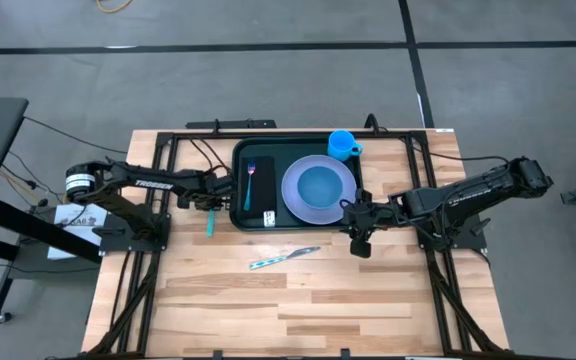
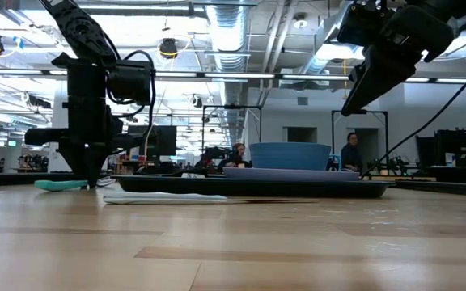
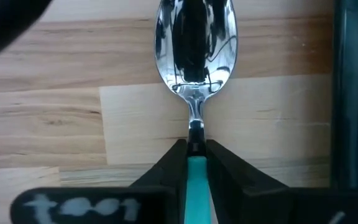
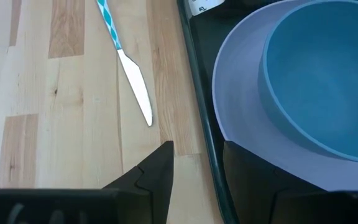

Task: Set up tray
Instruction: Put the light blue spoon to the right of the blue fork on the black napkin

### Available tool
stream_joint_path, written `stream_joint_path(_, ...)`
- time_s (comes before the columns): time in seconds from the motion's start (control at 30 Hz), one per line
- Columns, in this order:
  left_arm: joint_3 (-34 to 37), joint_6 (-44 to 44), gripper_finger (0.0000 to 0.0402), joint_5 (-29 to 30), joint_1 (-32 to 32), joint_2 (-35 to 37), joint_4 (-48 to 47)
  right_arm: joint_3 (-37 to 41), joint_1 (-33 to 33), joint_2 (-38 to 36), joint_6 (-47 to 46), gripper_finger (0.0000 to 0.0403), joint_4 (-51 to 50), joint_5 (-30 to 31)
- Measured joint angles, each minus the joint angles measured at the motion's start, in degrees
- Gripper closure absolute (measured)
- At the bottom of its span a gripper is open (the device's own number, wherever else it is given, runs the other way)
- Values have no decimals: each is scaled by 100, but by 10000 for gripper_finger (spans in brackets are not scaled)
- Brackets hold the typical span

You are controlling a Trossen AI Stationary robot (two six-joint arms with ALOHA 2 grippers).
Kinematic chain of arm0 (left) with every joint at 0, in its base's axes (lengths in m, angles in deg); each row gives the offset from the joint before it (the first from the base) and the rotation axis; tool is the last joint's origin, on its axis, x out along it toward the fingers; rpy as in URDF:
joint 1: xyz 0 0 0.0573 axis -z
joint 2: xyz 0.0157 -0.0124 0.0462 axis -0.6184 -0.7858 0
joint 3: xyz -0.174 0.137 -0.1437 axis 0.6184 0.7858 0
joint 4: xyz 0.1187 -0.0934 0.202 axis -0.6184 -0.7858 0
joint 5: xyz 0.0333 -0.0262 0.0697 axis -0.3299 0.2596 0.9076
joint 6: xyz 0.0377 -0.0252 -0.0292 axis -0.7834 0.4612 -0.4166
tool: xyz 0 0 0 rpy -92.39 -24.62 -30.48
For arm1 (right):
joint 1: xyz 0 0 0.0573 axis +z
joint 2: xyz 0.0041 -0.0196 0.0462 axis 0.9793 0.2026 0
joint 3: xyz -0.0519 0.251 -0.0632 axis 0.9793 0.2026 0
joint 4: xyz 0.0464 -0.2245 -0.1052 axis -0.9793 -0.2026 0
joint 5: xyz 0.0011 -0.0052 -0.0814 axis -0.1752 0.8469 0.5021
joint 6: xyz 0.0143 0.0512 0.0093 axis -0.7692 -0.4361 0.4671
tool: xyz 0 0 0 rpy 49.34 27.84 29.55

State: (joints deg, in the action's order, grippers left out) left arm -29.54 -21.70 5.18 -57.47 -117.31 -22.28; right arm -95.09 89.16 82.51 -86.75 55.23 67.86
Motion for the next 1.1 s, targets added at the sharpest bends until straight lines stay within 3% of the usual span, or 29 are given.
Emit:
stream_joint_path(0.33, -380, -192, 378, 113, -17, 518, -228, 2, -1, 0, 102, 268, 50, 2)
stream_joint_path(0.73, -1934, -540, 379, 47, -26, 580, -408, 2, -1, 0, 146, 268, 129, 2)
stream_joint_path(1.1, -2438, -704, 375, 63, -211, -378, 197, 2, -1, 0, 150, 268, 127, 2)
